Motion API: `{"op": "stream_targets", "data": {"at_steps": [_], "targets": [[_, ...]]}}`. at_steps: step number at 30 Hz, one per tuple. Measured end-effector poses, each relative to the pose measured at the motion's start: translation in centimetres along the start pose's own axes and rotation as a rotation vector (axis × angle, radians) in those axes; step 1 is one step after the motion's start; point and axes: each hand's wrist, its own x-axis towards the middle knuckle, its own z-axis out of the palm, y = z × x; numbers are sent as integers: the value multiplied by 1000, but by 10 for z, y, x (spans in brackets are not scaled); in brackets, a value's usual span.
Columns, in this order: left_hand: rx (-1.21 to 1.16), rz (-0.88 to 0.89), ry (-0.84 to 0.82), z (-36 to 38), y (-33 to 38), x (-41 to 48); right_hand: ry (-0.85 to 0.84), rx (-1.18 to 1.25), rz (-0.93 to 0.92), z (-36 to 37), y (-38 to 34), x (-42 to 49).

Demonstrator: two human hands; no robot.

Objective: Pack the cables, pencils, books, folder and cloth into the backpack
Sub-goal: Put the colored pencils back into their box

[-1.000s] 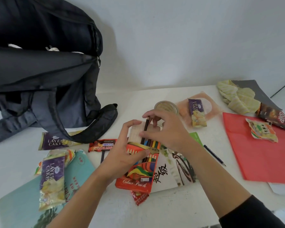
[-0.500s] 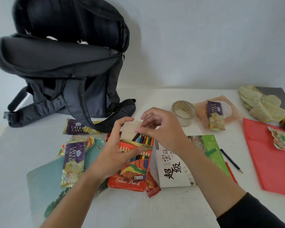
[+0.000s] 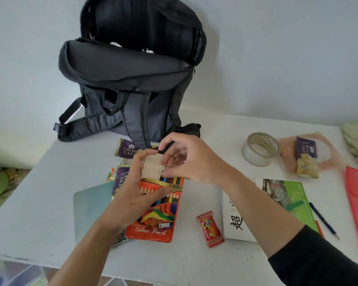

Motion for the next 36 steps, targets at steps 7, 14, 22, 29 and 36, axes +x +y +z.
{"op": "stream_targets", "data": {"at_steps": [7,14,22,29,36], "targets": [[-47,-53,141,-27,-3,-13,384,-85,56,5,24,5],[-41,-92,282,-62,-6,-21,5,-441,137,32,60,-11],[-26,-112,321,-73,-7,-35,4,-542,64,30,68,-11],[-58,-79,200,-43,-3,-26,433,310,153,18,34,-15],[-13,-37,-13,1,-2,-2,475,636,75,4,3,-29]]}}
